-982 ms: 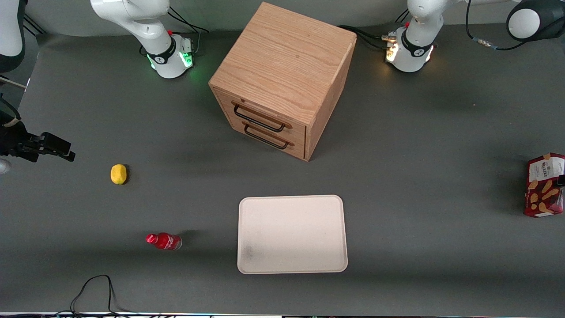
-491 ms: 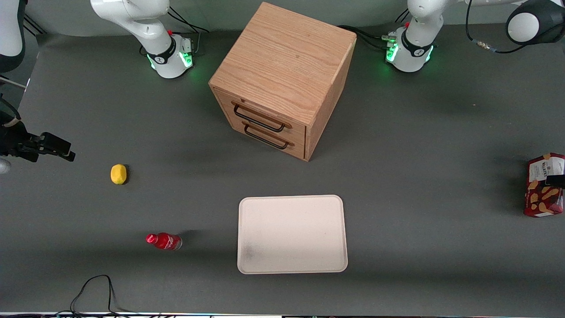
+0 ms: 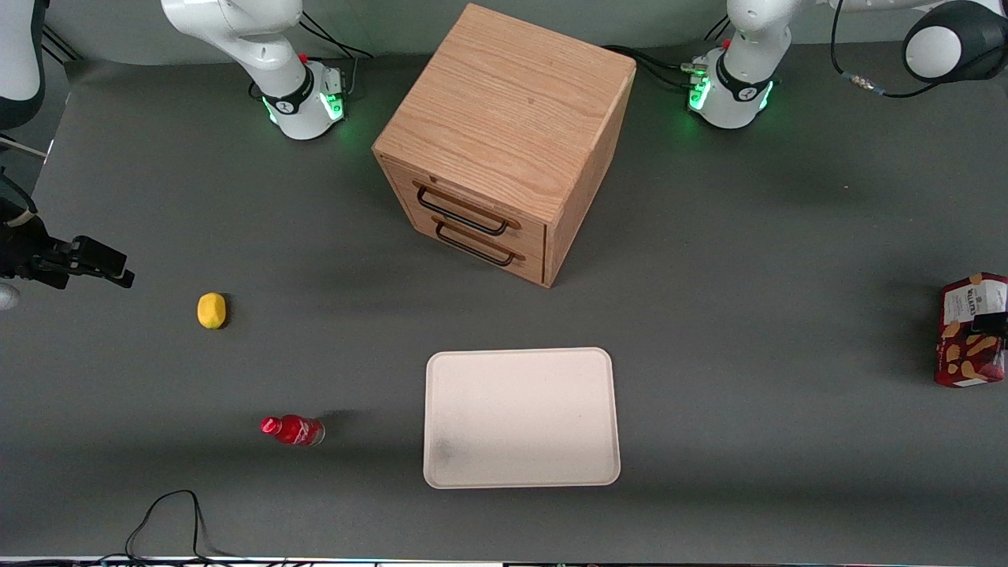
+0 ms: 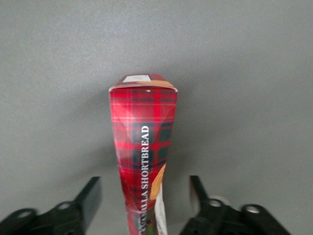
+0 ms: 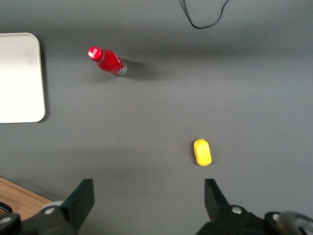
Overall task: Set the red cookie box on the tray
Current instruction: 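Close the left gripper on the shortbread box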
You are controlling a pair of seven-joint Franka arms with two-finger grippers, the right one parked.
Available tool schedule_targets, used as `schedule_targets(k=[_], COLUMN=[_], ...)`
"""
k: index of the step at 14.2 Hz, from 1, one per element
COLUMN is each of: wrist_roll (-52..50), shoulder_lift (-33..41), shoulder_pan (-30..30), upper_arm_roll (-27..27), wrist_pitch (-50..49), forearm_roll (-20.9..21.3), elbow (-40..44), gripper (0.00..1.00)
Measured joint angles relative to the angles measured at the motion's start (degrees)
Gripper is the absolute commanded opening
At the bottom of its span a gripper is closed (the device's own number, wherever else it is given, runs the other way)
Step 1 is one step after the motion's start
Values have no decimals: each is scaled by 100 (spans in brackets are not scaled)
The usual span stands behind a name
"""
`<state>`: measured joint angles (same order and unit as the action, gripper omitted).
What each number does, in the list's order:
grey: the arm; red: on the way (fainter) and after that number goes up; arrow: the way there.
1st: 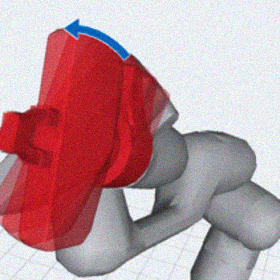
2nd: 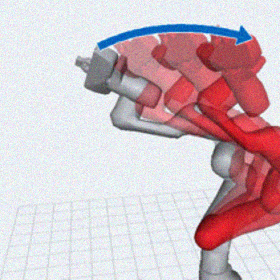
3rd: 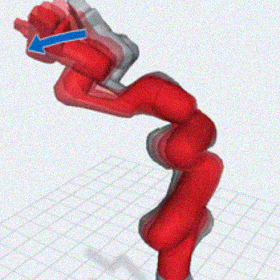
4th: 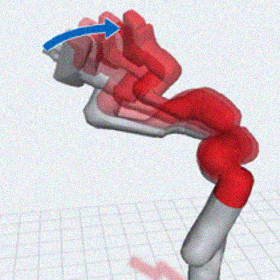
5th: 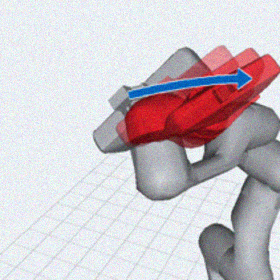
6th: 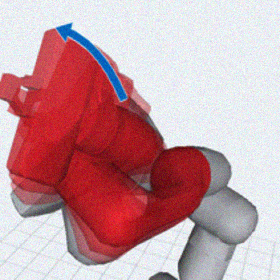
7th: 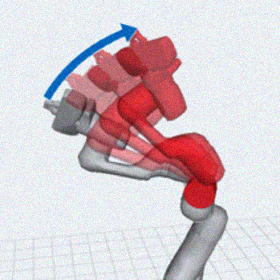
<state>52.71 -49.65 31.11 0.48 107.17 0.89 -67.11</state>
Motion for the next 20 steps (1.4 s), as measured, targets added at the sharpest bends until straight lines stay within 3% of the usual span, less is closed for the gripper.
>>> schedule_targets(k=[16, 20], wrist_roll=[256, 228], shoulder_lift=[-5, 357], shoulder_pan=[32, -27], upper_arm_roll=[3, 10], wrist_pitch=[28, -517], forearm_roll=[-101, -87], elbow=[2, 128], gripper=[0, 0])
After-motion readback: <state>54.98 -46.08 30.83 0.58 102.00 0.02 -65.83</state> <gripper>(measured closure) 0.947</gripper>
